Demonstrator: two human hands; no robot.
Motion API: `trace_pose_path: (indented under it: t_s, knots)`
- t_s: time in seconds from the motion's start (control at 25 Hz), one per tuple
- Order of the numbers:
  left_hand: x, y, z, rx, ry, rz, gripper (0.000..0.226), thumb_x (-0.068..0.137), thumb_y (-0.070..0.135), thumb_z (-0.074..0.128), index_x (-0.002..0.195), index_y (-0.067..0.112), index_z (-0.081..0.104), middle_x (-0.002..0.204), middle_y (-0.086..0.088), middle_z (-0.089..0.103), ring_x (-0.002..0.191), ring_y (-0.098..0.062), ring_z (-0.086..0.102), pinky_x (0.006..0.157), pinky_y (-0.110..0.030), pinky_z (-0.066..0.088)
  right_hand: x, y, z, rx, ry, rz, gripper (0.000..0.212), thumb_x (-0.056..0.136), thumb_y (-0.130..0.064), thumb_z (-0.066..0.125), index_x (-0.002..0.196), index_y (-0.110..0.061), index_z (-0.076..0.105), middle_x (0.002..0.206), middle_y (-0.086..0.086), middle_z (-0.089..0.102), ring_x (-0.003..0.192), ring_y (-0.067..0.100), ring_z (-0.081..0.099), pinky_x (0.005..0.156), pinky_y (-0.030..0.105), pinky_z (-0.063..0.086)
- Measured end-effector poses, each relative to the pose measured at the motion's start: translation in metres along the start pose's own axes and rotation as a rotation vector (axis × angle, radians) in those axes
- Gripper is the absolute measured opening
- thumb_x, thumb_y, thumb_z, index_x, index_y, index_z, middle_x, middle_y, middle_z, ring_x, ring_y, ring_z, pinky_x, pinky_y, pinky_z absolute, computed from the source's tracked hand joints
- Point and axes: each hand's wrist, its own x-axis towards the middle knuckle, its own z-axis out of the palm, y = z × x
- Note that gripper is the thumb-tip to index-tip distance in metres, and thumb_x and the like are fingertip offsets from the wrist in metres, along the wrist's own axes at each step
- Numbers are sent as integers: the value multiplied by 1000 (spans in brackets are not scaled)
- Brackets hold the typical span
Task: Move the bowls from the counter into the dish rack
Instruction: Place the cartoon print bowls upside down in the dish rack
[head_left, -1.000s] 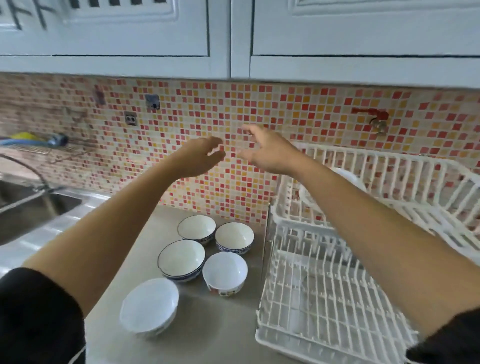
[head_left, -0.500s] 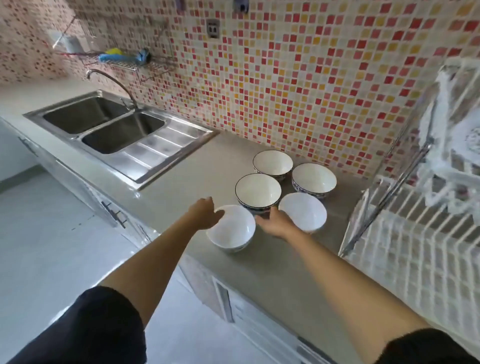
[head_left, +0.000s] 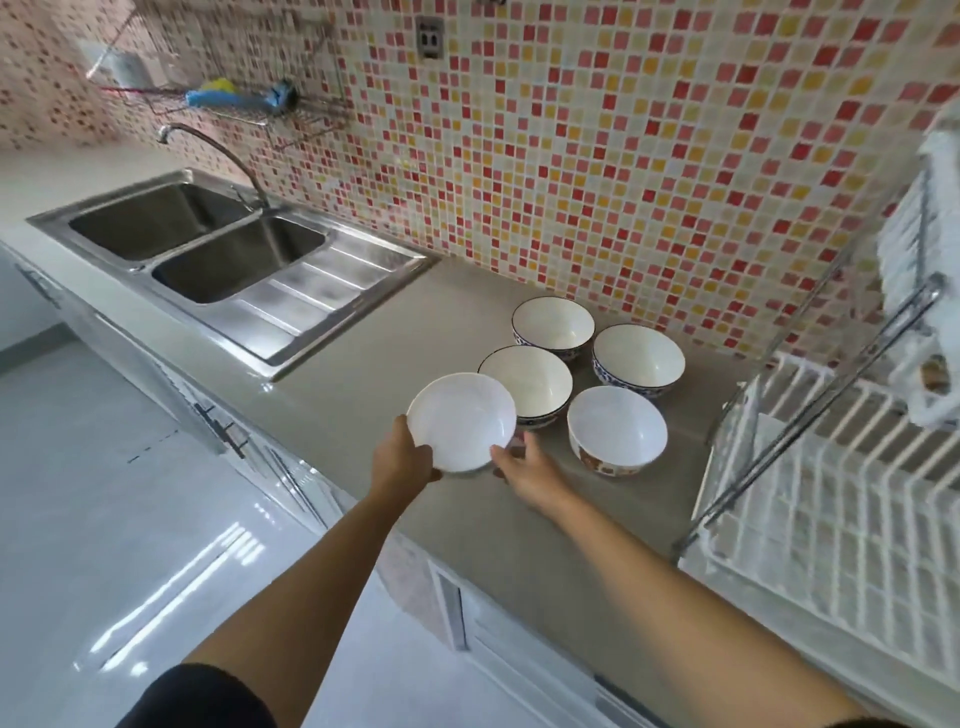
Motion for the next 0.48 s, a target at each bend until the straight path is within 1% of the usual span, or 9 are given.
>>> trace_pose_path:
  t_s: [0.04,0.08,0.16,0.24,0.28,0.32,0.36,0.4,0.48]
  knots:
    - [-3,18,-9,-105,14,26,52,85,-4,47,135,5,39,129,-19,47,99,-38,59,67,-37,58,-3,-14,-6,101,34,-34,59,90,-36,56,138,-14,31,136,7,53,116,21,56,98,36,45]
    - [-6,38,-15,-197,27,55,51,86,-4,47,136,5,40,130,-19,46,98,-37,59,69,-37,57,-9,-31,-14,177,48,-65,65,88,-41,58,140,-17,28,135,4,54,115,19,57,99,36,45]
    - [-13,78,-24,-366,24,109,51,85,-6,48,134,5,42,131,-18,46,100,-39,62,71,-36,57,-27,-65,-34,258,58,-166,72,83,-47,63,140,-23,27,134,-2,54,111,14,57,92,28,46]
    - [-24,112,-30,-487,-56,118,50,86,-5,50,133,7,43,130,-16,49,98,-38,65,72,-35,58,-51,-92,-54,305,127,-336,70,79,-39,70,137,-26,32,131,-1,55,111,14,58,84,20,48]
    - [-31,129,-32,-496,-126,135,47,87,-2,51,133,8,43,129,-15,52,94,-33,68,72,-35,60,-66,-104,-66,307,181,-419,69,78,-35,73,134,-27,34,128,-3,55,111,15,58,80,17,50]
    - [-35,145,-33,-450,-181,174,44,91,6,52,134,9,44,129,-14,55,89,-29,70,73,-35,60,-79,-116,-79,294,228,-486,69,77,-33,75,133,-28,35,125,-4,54,112,15,57,74,12,51]
    - [-39,159,-37,-374,-208,241,41,94,17,50,134,10,44,128,-14,57,89,-25,70,75,-35,60,-91,-126,-90,250,282,-532,72,75,-34,76,133,-28,36,124,-5,52,113,14,56,71,9,50]
    - [-45,178,-40,-315,-221,336,41,97,27,46,134,10,44,129,-13,57,94,-25,67,80,-38,59,-107,-135,-106,191,363,-588,76,72,-35,79,135,-28,37,127,-4,50,114,14,54,73,8,50]
    - [-61,220,-52,-274,-171,547,46,98,40,38,135,13,43,134,-10,53,113,-27,58,95,-44,51,-139,-149,-141,19,517,-676,85,66,-36,83,138,-27,38,132,-3,46,118,13,50,85,16,49]
